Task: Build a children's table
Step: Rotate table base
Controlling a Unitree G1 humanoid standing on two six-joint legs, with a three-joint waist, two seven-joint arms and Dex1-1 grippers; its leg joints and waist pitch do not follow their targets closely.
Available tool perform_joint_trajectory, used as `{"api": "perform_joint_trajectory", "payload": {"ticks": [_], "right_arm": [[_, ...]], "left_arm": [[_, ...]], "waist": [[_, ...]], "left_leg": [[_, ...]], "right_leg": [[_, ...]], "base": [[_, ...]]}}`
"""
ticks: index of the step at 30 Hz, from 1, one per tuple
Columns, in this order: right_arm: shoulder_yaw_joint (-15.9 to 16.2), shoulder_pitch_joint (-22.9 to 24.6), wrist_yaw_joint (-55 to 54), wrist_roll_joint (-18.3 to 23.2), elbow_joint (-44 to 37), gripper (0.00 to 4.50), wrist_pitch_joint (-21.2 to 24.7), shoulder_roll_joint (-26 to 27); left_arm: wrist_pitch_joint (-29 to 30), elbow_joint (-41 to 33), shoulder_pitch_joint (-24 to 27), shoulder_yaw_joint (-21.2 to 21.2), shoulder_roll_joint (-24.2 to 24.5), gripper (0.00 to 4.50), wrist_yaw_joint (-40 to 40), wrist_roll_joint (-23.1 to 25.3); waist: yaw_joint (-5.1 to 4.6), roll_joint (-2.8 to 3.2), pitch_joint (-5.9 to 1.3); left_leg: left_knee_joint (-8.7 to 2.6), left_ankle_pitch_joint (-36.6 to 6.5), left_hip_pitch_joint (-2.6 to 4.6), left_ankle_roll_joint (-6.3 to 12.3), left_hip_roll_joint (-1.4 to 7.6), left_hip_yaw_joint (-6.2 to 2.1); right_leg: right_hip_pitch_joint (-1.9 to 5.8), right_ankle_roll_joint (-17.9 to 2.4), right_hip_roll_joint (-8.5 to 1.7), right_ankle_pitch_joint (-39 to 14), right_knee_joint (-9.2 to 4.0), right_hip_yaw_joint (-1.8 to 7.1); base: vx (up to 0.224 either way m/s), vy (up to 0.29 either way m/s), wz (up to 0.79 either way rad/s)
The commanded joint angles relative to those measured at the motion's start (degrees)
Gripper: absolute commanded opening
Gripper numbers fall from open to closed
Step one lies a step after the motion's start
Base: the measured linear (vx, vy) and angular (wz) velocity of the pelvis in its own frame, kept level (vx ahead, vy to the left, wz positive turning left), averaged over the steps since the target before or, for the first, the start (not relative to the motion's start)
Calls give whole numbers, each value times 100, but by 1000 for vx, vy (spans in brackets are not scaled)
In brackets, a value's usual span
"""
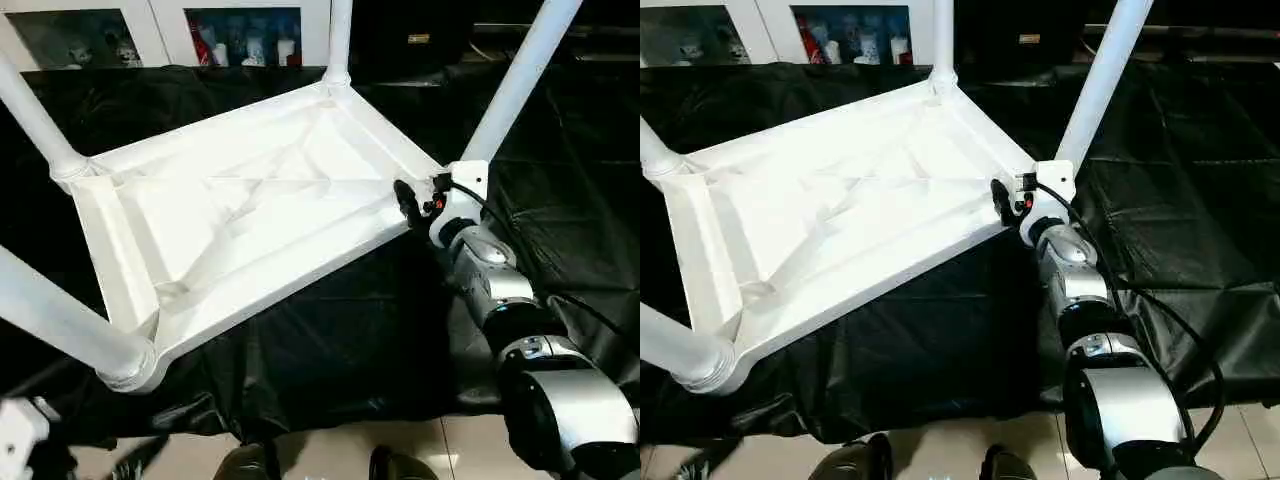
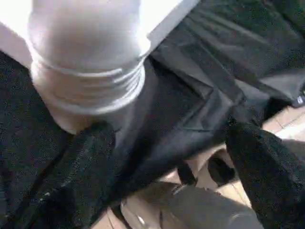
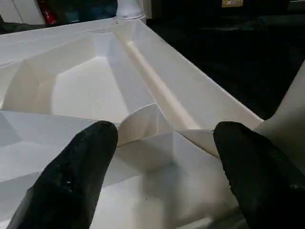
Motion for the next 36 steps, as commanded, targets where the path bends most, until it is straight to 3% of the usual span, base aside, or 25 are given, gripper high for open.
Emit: {"api": "perform_joint_trajectory", "payload": {"ticks": [1,6,7,9,11,14,15,16,17,18,20,21,23,24,25,28,30,32,36], "right_arm": [[-154,81,77,27,147,375,17,-130],[63,361,783,-55,-166,375,-91,-159],[137,475,930,-73,-307,375,-96,-167],[240,690,1069,-106,-581,375,-64,-220],[296,811,1082,-155,-710,375,-67,-267],[331,1117,732,-325,-1006,375,0,-385],[292,1210,616,-335,-1106,375,11,-398],[251,1276,561,-328,-1177,375,24,-397],[183,1402,454,-322,-1298,375,38,-390],[149,1504,421,-319,-1406,375,59,-374],[148,1623,381,-330,-1541,375,120,-351],[186,1740,357,-335,-1715,375,246,-325],[212,1794,345,-337,-1802,375,322,-311],[212,1794,345,-337,-1802,375,322,-311],[272,1804,372,-365,-1793,375,396,-294],[557,1629,295,-668,-1425,375,583,-263],[603,1483,210,-744,-1212,375,626,-185],[613,1410,183,-758,-1112,375,634,-138],[752,1070,303,-805,-771,375,529,178]], "left_arm": [[-221,251,-179,242,-22,448,76,-162],[-83,169,-791,238,1,448,309,-549],[-43,138,-901,204,19,448,350,-640],[-31,156,-1120,76,73,448,379,-643],[-12,168,-1267,0,93,448,393,-673],[77,145,-1612,-235,81,448,445,-717],[98,139,-1717,-319,50,448,488,-716],[103,161,-1804,-381,26,448,536,-698],[97,236,-1998,-520,-34,448,658,-612],[72,294,-2131,-628,-77,448,756,-540],[78,315,-2252,-759,-114,448,815,-517],[117,282,-2347,-900,-129,448,852,-545],[146,258,-2399,-978,-136,448,866,-566],[146,258,-2399,-978,-136,448,866,-566],[223,194,-2474,-1074,-144,448,856,-627],[682,-111,-2710,-1421,-127,448,748,-1023],[844,-210,-2785,-1622,-70,448,619,-1145],[906,-242,-2818,-1715,-41,448,552,-1193],[1270,-590,-3016,-2208,19,448,424,-1552]], "waist": [[-28,54,-340],[18,47,-390],[42,57,-403],[51,15,-432],[55,46,-442],[67,33,-454],[60,73,-468],[58,56,-459],[67,122,-466],[69,82,-464],[94,77,-484],[82,99,-494],[71,80,-493],[58,76,-498],[47,34,-510],[40,41,-515],[13,-6,-529],[-10,22,-527],[-72,-27,-564]], "left_leg": [[-402,-1622,243,246,316,-114],[-344,-1340,206,440,330,-98],[-333,-1315,225,456,335,-95],[-317,-1186,200,506,330,-104],[-313,-1191,204,513,335,-104],[-300,-1247,220,374,329,-102],[-293,-1392,223,301,322,-110],[-304,-1476,229,261,323,-106],[-305,-1664,269,160,322,-109],[-309,-1810,275,90,317,-112],[-301,-1922,307,20,309,-114],[-316,-1923,267,-12,301,-142],[-322,-2040,280,-60,299,-147],[-334,-2049,236,-92,292,-170],[-330,-2036,237,-88,291,-165],[-313,-1981,248,-107,286,-161],[-303,-1829,218,-72,279,-166],[-286,-1856,231,-66,277,-158],[-252,-1732,207,-7,270,-159]], "right_leg": [[97,-1209,-144,-578,-271,159],[157,-1462,-160,-380,-207,138],[147,-1482,-162,-387,-206,143],[182,-1518,-161,-344,-186,133],[170,-1517,-163,-395,-187,135],[160,-1501,-154,-549,-189,136],[163,-1511,-169,-706,-184,141],[158,-1472,-161,-808,-211,139],[136,-1416,-158,-967,-230,145],[127,-1360,-147,-1045,-244,154],[101,-1288,-152,-1101,-249,169],[141,-1246,-154,-1147,-241,158],[117,-1177,-150,-1272,-257,157],[152,-1148,-162,-1348,-252,147],[155,-1128,-164,-1368,-259,148],[128,-1164,-169,-1407,-249,155],[152,-1185,-171,-1334,-223,147],[126,-1209,-174,-1326,-215,154],[154,-1269,-173,-1136,-168,150]], "base": [[0,0,0],[0,0,0],[0,0,0],[0,0,0],[0,0,0],[0,0,0],[0,0,0],[0,0,0],[0,0,0],[0,0,0],[0,0,0],[0,0,0],[0,0,0],[0,0,0],[0,0,0],[0,0,0],[0,0,0],[0,0,0],[0,0,0]]}}
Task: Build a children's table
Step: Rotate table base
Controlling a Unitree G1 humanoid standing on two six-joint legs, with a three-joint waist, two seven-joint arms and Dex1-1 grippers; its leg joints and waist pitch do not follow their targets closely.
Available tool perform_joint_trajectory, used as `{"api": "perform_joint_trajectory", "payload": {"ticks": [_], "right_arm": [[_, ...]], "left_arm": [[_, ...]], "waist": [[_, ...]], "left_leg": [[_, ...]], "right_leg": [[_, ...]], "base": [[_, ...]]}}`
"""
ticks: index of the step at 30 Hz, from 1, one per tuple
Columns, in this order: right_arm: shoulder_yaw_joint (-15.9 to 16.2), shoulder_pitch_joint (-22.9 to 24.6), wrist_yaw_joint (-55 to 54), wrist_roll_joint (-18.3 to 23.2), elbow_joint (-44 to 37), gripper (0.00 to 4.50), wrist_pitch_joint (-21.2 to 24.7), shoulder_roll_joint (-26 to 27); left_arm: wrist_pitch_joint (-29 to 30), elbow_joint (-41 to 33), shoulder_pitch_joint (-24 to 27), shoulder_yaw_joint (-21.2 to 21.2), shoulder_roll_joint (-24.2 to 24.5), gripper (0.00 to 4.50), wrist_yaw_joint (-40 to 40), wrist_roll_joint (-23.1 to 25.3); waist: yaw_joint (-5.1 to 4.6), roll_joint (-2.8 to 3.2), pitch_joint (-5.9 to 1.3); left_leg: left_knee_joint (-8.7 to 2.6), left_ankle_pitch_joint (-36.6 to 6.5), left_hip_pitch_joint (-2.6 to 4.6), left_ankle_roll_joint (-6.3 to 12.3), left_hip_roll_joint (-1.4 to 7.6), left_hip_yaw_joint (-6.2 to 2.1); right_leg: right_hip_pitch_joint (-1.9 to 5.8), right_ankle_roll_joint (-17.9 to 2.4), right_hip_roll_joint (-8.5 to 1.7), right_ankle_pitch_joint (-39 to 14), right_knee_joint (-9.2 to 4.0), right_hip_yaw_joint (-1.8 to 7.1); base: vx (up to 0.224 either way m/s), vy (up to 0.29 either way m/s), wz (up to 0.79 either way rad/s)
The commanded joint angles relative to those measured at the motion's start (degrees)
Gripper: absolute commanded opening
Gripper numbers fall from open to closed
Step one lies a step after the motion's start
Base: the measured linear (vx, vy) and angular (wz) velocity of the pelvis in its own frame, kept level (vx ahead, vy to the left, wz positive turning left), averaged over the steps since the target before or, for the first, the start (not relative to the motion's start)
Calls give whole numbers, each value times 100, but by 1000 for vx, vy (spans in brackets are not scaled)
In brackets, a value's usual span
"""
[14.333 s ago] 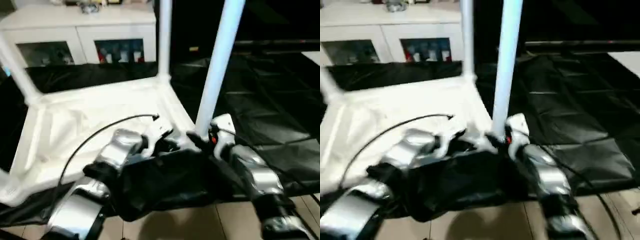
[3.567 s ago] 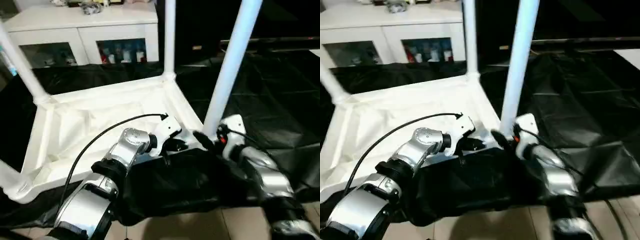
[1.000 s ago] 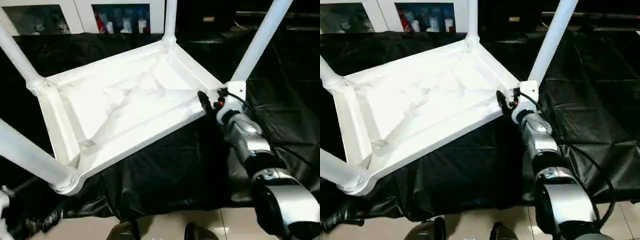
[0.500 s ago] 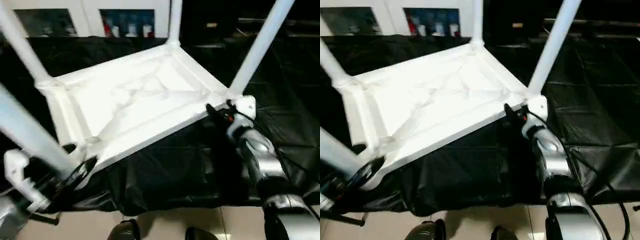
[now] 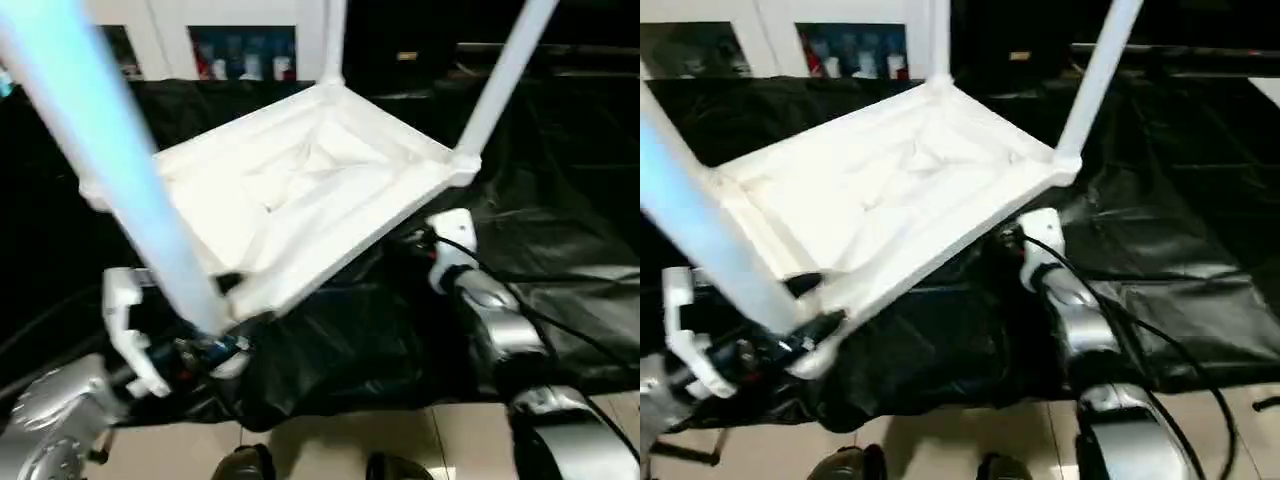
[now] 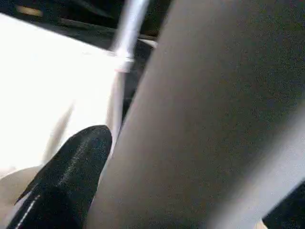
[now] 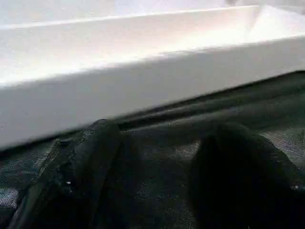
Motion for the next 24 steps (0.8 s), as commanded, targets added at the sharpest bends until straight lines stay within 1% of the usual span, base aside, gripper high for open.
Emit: {"api": "perform_joint_trajectory", "payload": {"ticks": [1,2,3,4,5,6,7,8,9,10,11,13,14,15,16,17,18,19,20,21,22,23,24], "right_arm": [[131,-80,81,-77,169,375,7,121],[171,-142,119,-106,211,375,2,195],[171,-142,119,-106,211,375,2,195],[234,-234,183,-146,281,375,-12,311],[291,-299,232,-177,326,375,-26,401],[291,-299,232,-177,326,375,-26,401],[333,-347,235,-208,373,375,-49,458],[364,-378,237,-225,400,375,-59,505],[372,-393,242,-234,423,375,-76,526],[393,-425,257,-250,469,375,-115,584],[391,-440,273,-263,497,375,-136,612],[420,-451,371,-290,508,375,-179,654],[435,-453,419,-298,508,375,-191,667],[459,-451,473,-321,506,375,-205,679],[491,-448,517,-353,504,375,-219,687],[491,-448,517,-353,504,375,-219,687],[527,-438,568,-395,497,375,-248,697],[550,-426,600,-412,483,375,-261,701],[575,-414,635,-431,468,375,-275,706],[617,-386,687,-461,439,375,-303,708],[658,-353,768,-476,398,375,-329,706],[658,-353,768,-476,398,375,-329,706],[753,-282,915,-527,303,375,-400,677]], "left_arm": [[139,-302,-82,-243,39,448,-103,-195],[208,-360,-150,-360,16,448,-92,-248],[208,-360,-150,-360,16,448,-92,-248],[289,-410,-273,-524,-51,448,-58,-297],[343,-410,-387,-645,-126,448,-19,-320],[343,-410,-387,-645,-126,448,-19,-320],[367,-387,-481,-754,-182,448,7,-308],[385,-355,-561,-840,-233,448,20,-298],[389,-330,-612,-897,-257,448,29,-288],[384,-257,-749,-1036,-323,448,48,-260],[388,-216,-830,-1109,-361,448,70,-259],[362,-55,-1053,-1301,-495,448,89,-205],[347,12,-1141,-1382,-546,448,90,-176],[345,69,-1221,-1452,-597,448,82,-149],[336,129,-1296,-1512,-643,448,74,-114],[336,129,-1296,-1512,-643,448,74,-114],[318,207,-1388,-1575,-705,448,65,-76],[297,262,-1451,-1614,-748,448,61,-47],[275,321,-1517,-1656,-793,448,58,-17],[222,447,-1649,-1741,-882,448,57,33],[163,588,-1787,-1820,-984,448,55,79],[163,588,-1787,-1820,-984,448,55,79],[32,857,-2026,-1981,-1172,448,46,167]], "waist": [[-15,42,-475],[-31,39,-477],[-49,34,-482],[-62,26,-485],[-93,-5,-499],[-97,18,-492],[-101,27,-496],[-112,11,-502],[-115,21,-504],[-122,7,-519],[-116,19,-517],[-122,8,-533],[-118,11,-535],[-116,18,-541],[-118,16,-550],[-119,15,-544],[-129,17,-560],[-131,13,-557],[-131,23,-559],[-134,21,-560],[-133,45,-572],[-138,34,-565],[-140,58,-574]], "left_leg": [[-446,-1685,189,3,232,-154],[-442,-1594,169,29,231,-154],[-432,-1526,172,53,229,-150],[-427,-1484,165,68,225,-148],[-412,-1441,165,113,229,-143],[-408,-1382,151,130,228,-145],[-405,-1366,157,133,232,-145],[-396,-1329,160,129,238,-138],[-388,-1304,162,124,237,-136],[-380,-1284,164,124,239,-130],[-372,-1279,176,119,239,-122],[-363,-1254,168,98,237,-121],[-350,-1242,185,101,236,-111],[-348,-1208,167,106,234,-119],[-341,-1184,173,104,235,-117],[-343,-1190,167,100,237,-120],[-333,-1173,169,101,239,-120],[-328,-1173,179,108,238,-113],[-322,-1184,185,120,234,-108],[-324,-1198,173,116,236,-117],[-317,-1199,183,103,235,-115],[-317,-1245,193,96,242,-111],[-313,-1244,178,76,235,-119]], "right_leg": [[157,-1269,-175,-1095,-343,146],[175,-1305,-179,-1000,-333,143],[183,-1332,-175,-928,-327,138],[194,-1346,-173,-875,-322,137],[201,-1383,-178,-848,-319,138],[209,-1407,-188,-871,-316,140],[209,-1419,-188,-866,-314,137],[213,-1443,-183,-830,-313,136],[214,-1463,-178,-787,-302,135],[220,-1467,-176,-765,-298,134],[210,-1477,-174,-758,-299,141],[231,-1486,-167,-727,-288,139],[218,-1499,-162,-700,-293,145],[235,-1517,-160,-645,-276,142],[236,-1534,-156,-611,-273,139],[238,-1540,-158,-621,-275,137],[249,-1554,-159,-586,-270,136],[238,-1563,-154,-583,-274,138],[236,-1578,-151,-590,-282,141],[249,-1586,-155,-616,-274,137],[249,-1588,-151,-619,-273,136],[238,-1595,-147,-642,-283,137],[258,-1608,-155,-621,-276,133]], "base": [[0,0,0],[0,0,0],[0,0,0],[0,0,0],[0,0,0],[0,0,0],[0,0,0],[0,0,0],[0,0,0],[0,0,0],[0,0,0],[0,0,0],[0,0,0],[0,0,0],[0,0,0],[0,0,0],[0,0,0],[0,0,0],[0,0,0],[0,0,0],[0,0,0],[0,0,0],[0,0,0]]}}
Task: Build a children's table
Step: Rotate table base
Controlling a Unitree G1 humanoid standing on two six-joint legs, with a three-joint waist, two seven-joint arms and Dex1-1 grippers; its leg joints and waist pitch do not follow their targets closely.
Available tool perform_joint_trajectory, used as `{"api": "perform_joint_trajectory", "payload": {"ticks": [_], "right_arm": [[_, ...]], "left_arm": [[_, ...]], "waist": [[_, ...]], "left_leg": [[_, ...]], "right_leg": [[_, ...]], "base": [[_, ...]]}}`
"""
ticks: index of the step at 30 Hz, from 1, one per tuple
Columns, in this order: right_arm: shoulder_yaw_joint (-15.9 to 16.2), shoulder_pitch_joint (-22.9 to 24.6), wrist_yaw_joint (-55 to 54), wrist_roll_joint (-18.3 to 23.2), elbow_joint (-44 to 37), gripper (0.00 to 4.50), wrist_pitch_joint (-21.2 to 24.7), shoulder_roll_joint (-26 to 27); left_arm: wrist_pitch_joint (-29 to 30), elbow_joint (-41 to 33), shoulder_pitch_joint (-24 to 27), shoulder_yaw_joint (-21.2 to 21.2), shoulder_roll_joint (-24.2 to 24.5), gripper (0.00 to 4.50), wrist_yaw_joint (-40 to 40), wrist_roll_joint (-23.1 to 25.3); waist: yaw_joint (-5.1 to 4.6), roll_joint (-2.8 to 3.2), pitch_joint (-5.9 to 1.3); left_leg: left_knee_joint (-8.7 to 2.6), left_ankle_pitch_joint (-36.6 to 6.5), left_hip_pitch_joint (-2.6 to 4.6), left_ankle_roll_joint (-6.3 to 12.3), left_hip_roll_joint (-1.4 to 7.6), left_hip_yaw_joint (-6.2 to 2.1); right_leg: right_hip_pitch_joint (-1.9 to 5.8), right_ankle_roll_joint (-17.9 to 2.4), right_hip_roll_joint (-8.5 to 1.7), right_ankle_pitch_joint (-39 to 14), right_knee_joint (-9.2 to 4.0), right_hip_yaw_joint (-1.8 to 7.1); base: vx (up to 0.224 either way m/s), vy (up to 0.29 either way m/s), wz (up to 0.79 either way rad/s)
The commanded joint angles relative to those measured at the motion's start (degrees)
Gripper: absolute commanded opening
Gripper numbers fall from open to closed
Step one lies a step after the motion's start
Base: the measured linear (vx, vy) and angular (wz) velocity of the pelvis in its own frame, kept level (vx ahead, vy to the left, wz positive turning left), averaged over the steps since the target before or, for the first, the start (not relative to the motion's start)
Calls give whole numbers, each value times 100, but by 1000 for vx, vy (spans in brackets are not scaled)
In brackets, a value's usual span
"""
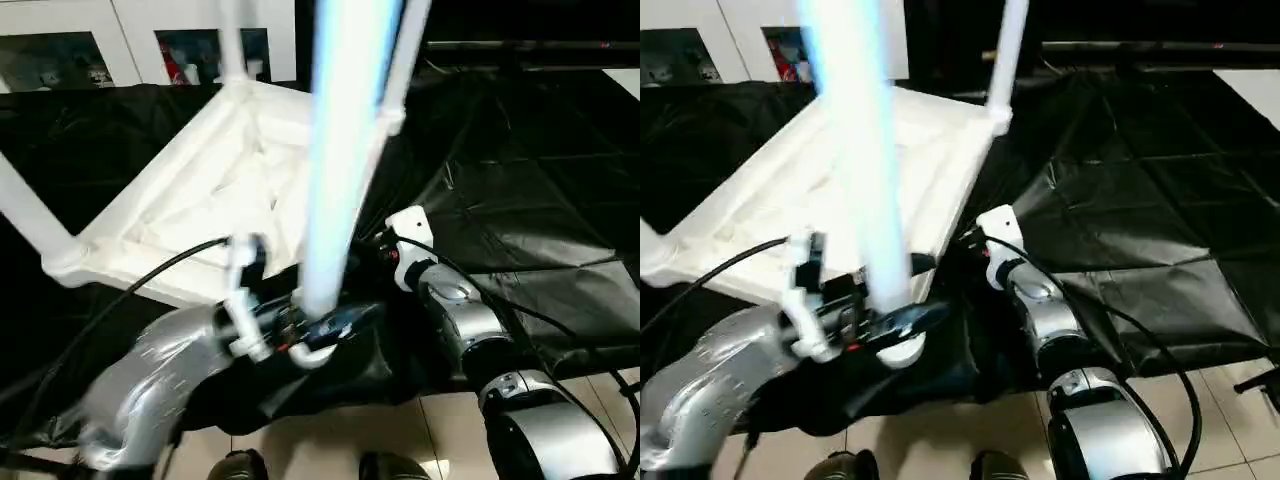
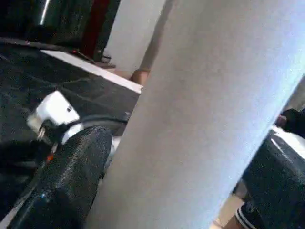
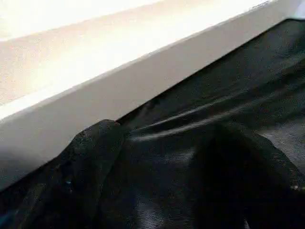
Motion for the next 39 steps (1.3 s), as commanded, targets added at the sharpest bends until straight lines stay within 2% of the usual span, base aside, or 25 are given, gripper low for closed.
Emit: {"api": "perform_joint_trajectory", "payload": {"ticks": [1,2,3,5,6,7,9,11,15,17,18,20,21,24,27,29,30,31,32,33,34,35,36,39], "right_arm": [[478,74,502,-152,-196,375,-157,233],[502,94,542,-173,-229,375,-179,220],[519,102,543,-209,-252,375,-191,198],[539,108,534,-263,-281,375,-204,167],[514,119,551,-257,-333,375,-199,112],[507,120,556,-249,-339,375,-197,107],[478,141,592,-226,-380,375,-191,64],[484,177,572,-300,-412,375,-210,-19],[441,184,463,-328,-437,375,-193,-98],[311,184,350,-292,-516,375,-163,-229],[217,196,286,-262,-603,375,-143,-340],[142,233,313,-222,-737,375,-120,-456],[133,241,319,-217,-762,375,-114,-474],[-46,494,641,-31,-1458,375,114,-902],[-100,640,950,105,-1793,375,237,-1135],[-102,710,1179,183,-1951,375,318,-1256],[-30,993,1991,465,-2564,375,596,-1644],[-30,993,1991,465,-2564,375,596,-1644],[15,1126,2334,584,-2841,375,712,-1817],[75,1283,2692,717,-3166,375,851,-2021],[97,1343,2822,767,-3290,375,903,-2100],[116,1412,3002,845,-3433,375,982,-2210],[147,1518,3328,991,-3686,375,1160,-2398],[202,1595,3602,1107,-3880,375,1314,-2546]], "left_arm": [[-185,150,-294,-427,-221,448,-61,95],[-227,219,-350,-477,-264,448,-60,125],[-260,282,-401,-520,-312,448,-65,153],[-306,370,-470,-576,-379,448,-70,193],[-432,558,-587,-647,-513,448,-39,304],[-449,580,-599,-652,-528,448,-31,318],[-595,769,-686,-685,-633,448,28,458],[-811,1085,-818,-728,-706,448,87,692],[-977,1338,-921,-740,-681,448,136,856],[-1228,1637,-1017,-722,-528,448,237,1181],[-1387,1828,-1071,-684,-404,448,287,1373],[-1391,1909,-1083,-611,-319,448,258,1390],[-1395,1921,-1084,-604,-304,448,261,1402],[-1580,2375,-1160,-625,124,448,380,1885],[-1755,2582,-1188,-703,287,448,266,2058],[-1755,2610,-1186,-715,339,448,130,2019],[-1775,2673,-1172,-848,568,448,-388,1947],[-1775,2673,-1172,-848,568,448,-388,1947],[-1771,2713,-1173,-915,673,448,-601,1933],[-1810,2830,-1207,-1021,801,448,-852,1960],[-1810,2884,-1226,-1066,852,448,-954,1969],[-1813,2990,-1274,-1142,934,448,-1063,2032],[-2010,3411,-1456,-1296,1059,420,-1117,2355],[-2210,3794,-1624,-1391,1114,412,-1146,2617]], "waist": [[49,60,-564],[51,56,-565],[53,98,-581],[38,61,-578],[31,88,-594],[29,78,-594],[36,71,-599],[41,88,-613],[53,69,-620],[67,49,-630],[78,59,-632],[83,50,-638],[97,66,-653],[107,36,-640],[88,20,-618],[68,3,-632],[72,-12,-633],[117,-6,-640],[102,4,-641],[110,3,-649],[147,-19,-656],[139,-1,-659],[133,-7,-666],[150,2,-661]], "left_leg": [[-373,-1281,176,84,148,-122],[-376,-1279,165,89,147,-127],[-366,-1277,179,87,152,-132],[-361,-1266,169,108,150,-126],[-353,-1253,172,121,152,-125],[-349,-1271,189,136,152,-114],[-343,-1236,173,193,153,-120],[-333,-1163,168,231,157,-126],[-324,-1149,168,284,153,-124],[-315,-1101,174,327,150,-121],[-313,-1091,176,344,144,-121],[-316,-1073,176,323,150,-125],[-311,-1053,188,302,159,-123],[-316,-1122,183,292,144,-117],[-338,-1359,172,191,133,-138],[-335,-1391,174,158,125,-140],[-331,-1379,169,192,118,-137],[-330,-1389,190,222,135,-144],[-326,-1343,194,271,140,-134],[-327,-1285,170,287,140,-145],[-322,-1213,190,355,153,-138],[-320,-1146,178,388,154,-130],[-316,-1148,180,414,155,-130],[-321,-1227,192,379,156,-129]], "right_leg": [[263,-1575,-228,-642,-320,138],[274,-1571,-231,-639,-323,136],[271,-1594,-240,-606,-311,134],[280,-1626,-232,-568,-320,131],[283,-1652,-235,-543,-318,130],[272,-1662,-227,-539,-331,132],[287,-1698,-228,-467,-328,132],[300,-1727,-232,-359,-305,129],[305,-1723,-237,-432,-319,128],[307,-1676,-232,-489,-332,132],[295,-1630,-228,-555,-341,133],[294,-1593,-233,-617,-332,129],[291,-1584,-234,-629,-326,131],[280,-1498,-211,-736,-345,130],[282,-1267,-229,-1278,-398,133],[288,-1234,-222,-1402,-413,130],[285,-1233,-218,-1434,-431,137],[292,-1207,-230,-1424,-428,141],[256,-1280,-222,-1311,-415,147],[282,-1308,-225,-1245,-396,135],[276,-1311,-225,-1148,-393,143],[266,-1369,-218,-1050,-374,135],[266,-1397,-213,-1019,-384,132],[246,-1416,-236,-1130,-402,130]], "base": [[0,0,0],[0,0,0],[0,0,0],[0,0,0],[0,0,0],[0,0,0],[0,0,0],[0,0,0],[0,0,0],[0,0,0],[0,0,0],[0,0,0],[0,0,0],[0,0,0],[0,0,0],[0,0,0],[0,0,0],[0,0,0],[0,0,0],[0,0,0],[0,0,0],[0,0,0],[0,0,0],[0,0,0]]}}
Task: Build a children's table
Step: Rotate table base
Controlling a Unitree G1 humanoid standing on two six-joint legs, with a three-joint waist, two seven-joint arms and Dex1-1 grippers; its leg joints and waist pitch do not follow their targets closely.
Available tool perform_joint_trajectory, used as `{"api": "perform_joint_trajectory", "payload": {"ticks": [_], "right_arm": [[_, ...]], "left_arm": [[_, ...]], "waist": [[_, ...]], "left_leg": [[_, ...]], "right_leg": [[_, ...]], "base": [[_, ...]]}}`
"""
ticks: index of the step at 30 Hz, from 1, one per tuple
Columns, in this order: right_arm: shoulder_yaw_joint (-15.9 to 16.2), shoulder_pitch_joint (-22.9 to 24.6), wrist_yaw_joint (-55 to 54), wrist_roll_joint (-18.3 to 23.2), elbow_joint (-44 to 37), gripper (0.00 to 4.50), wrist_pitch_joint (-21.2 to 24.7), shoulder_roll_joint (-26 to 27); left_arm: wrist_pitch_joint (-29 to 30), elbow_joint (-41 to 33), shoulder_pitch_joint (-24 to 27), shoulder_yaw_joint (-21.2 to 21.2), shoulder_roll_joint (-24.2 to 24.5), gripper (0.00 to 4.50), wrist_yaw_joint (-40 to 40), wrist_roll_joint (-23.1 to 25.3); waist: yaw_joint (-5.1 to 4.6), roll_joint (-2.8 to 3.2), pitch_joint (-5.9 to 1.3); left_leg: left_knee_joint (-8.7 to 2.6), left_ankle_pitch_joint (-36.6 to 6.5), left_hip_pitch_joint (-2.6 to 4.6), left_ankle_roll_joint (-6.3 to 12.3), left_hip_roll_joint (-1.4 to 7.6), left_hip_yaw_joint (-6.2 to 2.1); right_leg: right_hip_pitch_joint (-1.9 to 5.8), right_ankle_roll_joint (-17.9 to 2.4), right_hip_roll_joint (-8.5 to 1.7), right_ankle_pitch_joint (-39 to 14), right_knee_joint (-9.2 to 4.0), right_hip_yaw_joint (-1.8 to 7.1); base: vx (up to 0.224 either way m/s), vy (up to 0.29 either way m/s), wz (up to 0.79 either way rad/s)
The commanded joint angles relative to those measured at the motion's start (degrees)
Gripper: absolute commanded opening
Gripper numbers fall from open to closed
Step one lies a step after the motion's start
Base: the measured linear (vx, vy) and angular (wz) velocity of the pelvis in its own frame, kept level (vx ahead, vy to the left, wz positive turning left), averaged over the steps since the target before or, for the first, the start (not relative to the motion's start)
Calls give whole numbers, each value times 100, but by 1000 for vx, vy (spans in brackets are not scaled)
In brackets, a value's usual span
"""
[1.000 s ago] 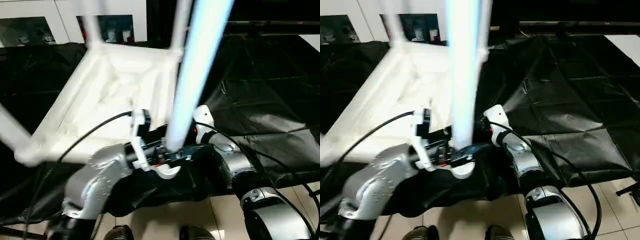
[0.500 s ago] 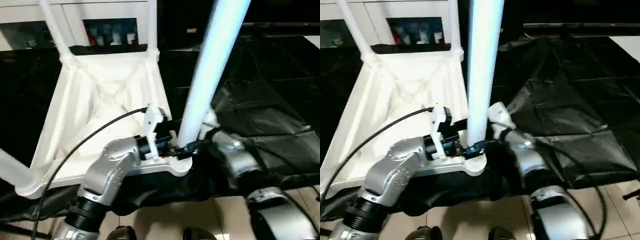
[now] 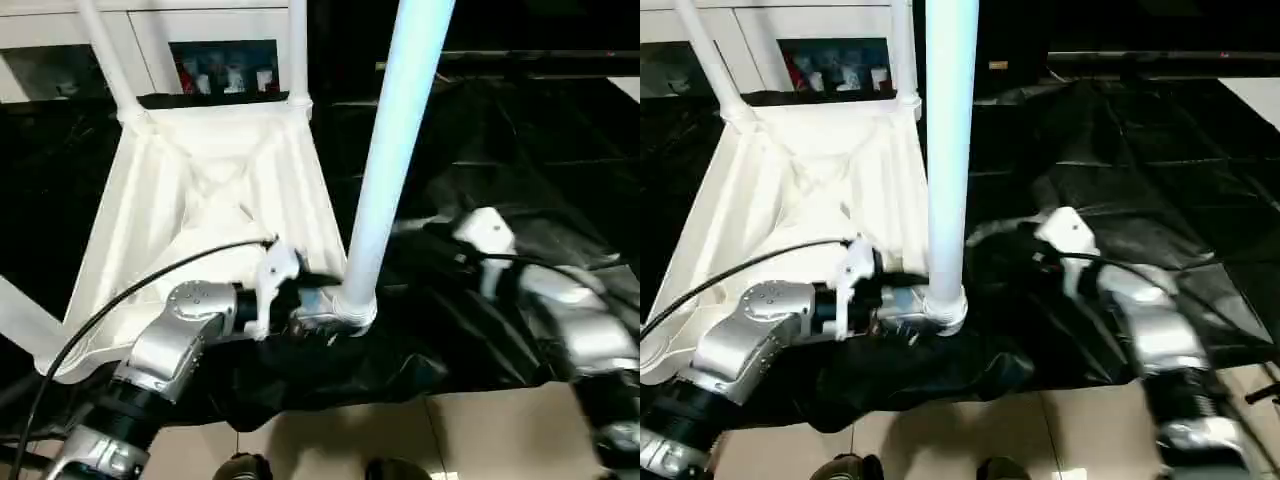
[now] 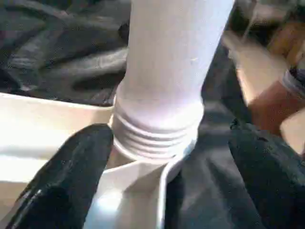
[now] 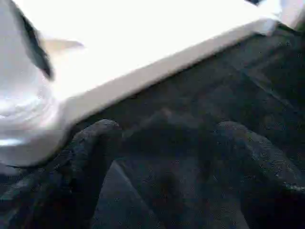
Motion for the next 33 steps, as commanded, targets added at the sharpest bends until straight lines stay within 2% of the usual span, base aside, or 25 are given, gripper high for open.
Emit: {"api": "perform_joint_trajectory", "payload": {"ticks": [1,2,3,4,6,7,9,10,13,15,17,18,19,20,21,24,27,28,29,30,33], "right_arm": [[81,74,257,133,-239,375,143,-119],[151,165,549,259,-492,375,373,-266],[176,209,684,311,-627,375,513,-336],[197,236,772,338,-724,375,602,-383],[212,255,831,366,-801,375,677,-418],[229,285,909,424,-921,375,781,-461],[266,330,1020,494,-1096,375,943,-528],[291,351,1057,503,-1146,375,982,-554],[315,404,1084,503,-1238,375,1041,-598],[308,421,1079,495,-1274,375,1067,-609],[301,444,1060,472,-1327,375,1101,-619],[300,444,1058,471,-1328,375,1101,-619],[298,452,1046,473,-1346,375,1108,-629],[296,463,1029,471,-1365,375,1104,-633],[294,473,1017,471,-1386,375,1110,-636],[273,537,987,471,-1442,375,1110,-644],[275,590,991,471,-1468,375,1104,-645],[277,594,991,470,-1468,375,1104,-645],[293,591,995,460,-1448,375,1091,-637],[309,584,999,449,-1429,375,1074,-632],[327,528,1001,434,-1384,375,1057,-619]], "left_arm": [[-108,324,-70,-125,88,412,-32,303],[-220,603,-207,-198,132,407,-159,452],[-275,713,-270,-229,153,385,-219,511],[-264,765,-311,-241,167,372,-263,526],[-252,785,-339,-240,173,371,-289,520],[-240,825,-378,-239,182,357,-322,506],[-201,890,-437,-288,248,328,-411,544],[-166,910,-445,-292,276,328,-421,582],[21,734,-367,-252,384,295,-444,575],[106,576,-280,-178,430,280,-453,506],[191,195,-72,7,502,274,-381,367],[197,166,-57,18,507,241,-375,359],[228,32,6,55,540,241,-323,344],[261,-129,85,71,601,235,-292,346],[289,-236,134,75,646,234,-272,350],[386,-691,350,54,873,202,-203,478],[381,-792,418,-45,991,188,-201,677],[384,-803,427,-53,999,171,-206,693],[391,-790,434,-69,998,171,-243,689],[384,-795,440,-105,1017,148,-293,700],[375,-815,421,-203,1085,138,-384,730]], "waist": [[30,-63,-532],[30,-33,-529],[49,-42,-530],[48,-30,-532],[30,-63,-530],[14,-69,-535],[21,-65,-544],[19,-69,-549],[-10,-70,-549],[-11,-64,-581],[-18,-41,-582],[-16,-40,-590],[-21,-40,-589],[-8,13,-603],[-12,-9,-599],[0,-3,-613],[-7,-10,-599],[-5,-9,-599],[-15,-60,-600],[-4,-34,-600],[-13,-31,-606]], "left_leg": [[-368,-1312,198,329,156,-129],[-379,-1352,183,299,146,-144],[-382,-1483,220,248,165,-134],[-388,-1518,214,220,164,-143],[-405,-1593,181,162,157,-158],[-408,-1696,190,98,150,-168],[-410,-1754,216,81,157,-173],[-407,-1762,213,68,155,-173],[-429,-1800,189,12,150,-197],[-412,-1812,230,10,157,-185],[-413,-1792,227,16,155,-179],[-414,-1787,228,9,163,-182],[-413,-1801,235,27,157,-173],[-411,-1840,256,6,169,-179],[-414,-1881,258,3,163,-170],[-430,-1918,254,-34,173,-188],[-440,-2025,261,-55,167,-186],[-438,-2047,268,-66,165,-187],[-438,-2052,253,-74,161,-187],[-439,-2053,257,-88,161,-196],[-442,-2131,265,-121,159,-197]], "right_leg": [[241,-1360,-243,-1269,-414,136],[256,-1341,-251,-1354,-429,134],[227,-1315,-248,-1464,-447,141],[239,-1318,-251,-1494,-444,138],[255,-1291,-265,-1643,-446,127],[255,-1211,-277,-1923,-475,127],[242,-1158,-281,-2083,-496,133],[242,-1145,-277,-2110,-496,133],[255,-1096,-287,-2251,-498,119],[238,-1167,-276,-2115,-494,127],[237,-1224,-269,-2003,-494,125],[244,-1241,-273,-1947,-480,125],[232,-1238,-261,-1960,-491,122],[227,-1250,-266,-1960,-487,126],[215,-1240,-247,-1967,-502,122],[229,-1225,-253,-1944,-481,116],[208,-1144,-244,-2095,-507,119],[202,-1130,-245,-2132,-510,120],[211,-1107,-247,-2194,-511,119],[202,-1083,-256,-2260,-511,125],[191,-1068,-255,-2282,-517,126]], "base": [[0,0,0],[0,0,0],[0,0,0],[0,0,0],[0,0,0],[0,0,0],[0,0,0],[0,0,0],[0,0,0],[0,0,0],[0,0,0],[0,0,0],[0,0,0],[0,0,0],[0,0,0],[0,0,0],[0,0,0],[0,0,0],[0,0,0],[0,0,0],[0,0,0]]}}
